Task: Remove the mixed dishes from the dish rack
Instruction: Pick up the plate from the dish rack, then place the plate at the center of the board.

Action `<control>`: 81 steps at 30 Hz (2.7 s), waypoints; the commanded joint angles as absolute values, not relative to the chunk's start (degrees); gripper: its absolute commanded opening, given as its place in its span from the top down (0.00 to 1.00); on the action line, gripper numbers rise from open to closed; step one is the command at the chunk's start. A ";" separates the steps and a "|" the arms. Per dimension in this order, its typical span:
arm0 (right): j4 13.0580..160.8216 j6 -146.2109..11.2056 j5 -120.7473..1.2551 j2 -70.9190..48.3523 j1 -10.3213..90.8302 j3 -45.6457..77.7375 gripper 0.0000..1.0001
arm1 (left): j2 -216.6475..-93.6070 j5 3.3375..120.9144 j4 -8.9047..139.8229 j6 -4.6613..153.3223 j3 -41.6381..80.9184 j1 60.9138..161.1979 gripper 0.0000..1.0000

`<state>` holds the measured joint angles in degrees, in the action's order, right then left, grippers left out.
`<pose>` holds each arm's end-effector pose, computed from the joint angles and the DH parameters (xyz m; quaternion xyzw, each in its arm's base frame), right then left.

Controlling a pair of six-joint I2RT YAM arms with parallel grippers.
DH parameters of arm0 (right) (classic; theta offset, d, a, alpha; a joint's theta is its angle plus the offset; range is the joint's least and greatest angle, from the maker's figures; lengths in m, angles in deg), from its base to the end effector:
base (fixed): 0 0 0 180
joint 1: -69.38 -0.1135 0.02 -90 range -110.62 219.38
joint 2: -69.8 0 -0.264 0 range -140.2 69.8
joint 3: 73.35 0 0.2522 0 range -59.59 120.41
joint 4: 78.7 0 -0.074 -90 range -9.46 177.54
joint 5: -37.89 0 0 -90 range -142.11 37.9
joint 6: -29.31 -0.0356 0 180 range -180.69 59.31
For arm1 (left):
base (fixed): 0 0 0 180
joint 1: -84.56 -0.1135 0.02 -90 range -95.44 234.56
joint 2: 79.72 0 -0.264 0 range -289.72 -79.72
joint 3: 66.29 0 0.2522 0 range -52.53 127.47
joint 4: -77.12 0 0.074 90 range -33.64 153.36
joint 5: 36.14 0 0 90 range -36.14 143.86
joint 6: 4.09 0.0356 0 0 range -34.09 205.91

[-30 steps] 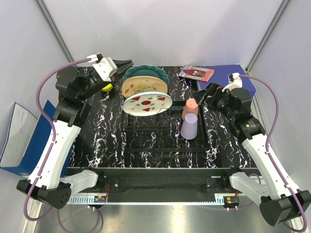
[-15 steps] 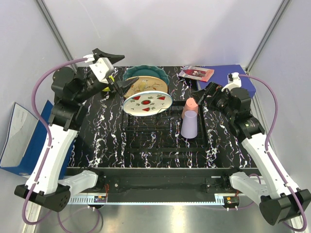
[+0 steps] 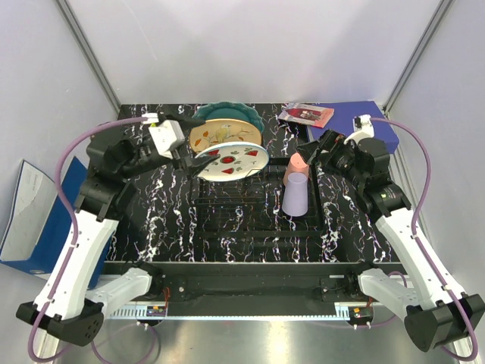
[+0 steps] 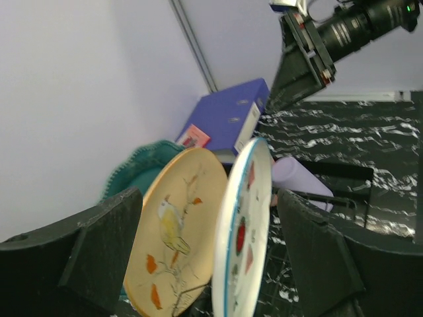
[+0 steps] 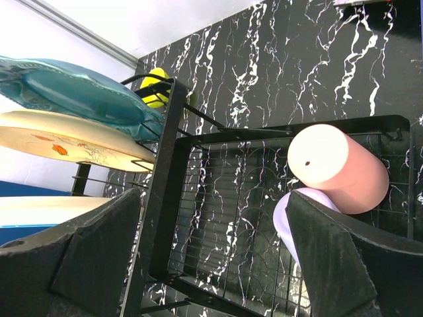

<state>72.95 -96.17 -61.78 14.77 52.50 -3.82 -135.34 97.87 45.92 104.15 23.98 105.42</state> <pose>0.2076 0.0692 0.3669 0.0755 0.7825 0.3307 0.5222 0.1574 -0.0864 0.4808 0.4698 0.5076 -0.2722 0.6690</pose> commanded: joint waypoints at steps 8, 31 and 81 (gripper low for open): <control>75.23 -96.20 -61.95 16.54 51.98 -5.01 0.01 | -140.44 97.63 44.99 108.85 20.33 107.94 0.20; 75.49 -96.11 -61.42 17.50 51.98 -6.06 0.00 | -144.32 93.16 44.72 109.46 19.98 110.48 1.00; 64.34 -99.98 -54.82 25.67 51.98 1.22 0.00 | -148.18 74.49 45.25 52.01 56.90 110.66 1.00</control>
<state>67.37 -99.23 -54.17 24.54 52.50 -3.97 -146.81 69.83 42.01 68.94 54.03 110.71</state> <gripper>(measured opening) 0.994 0.155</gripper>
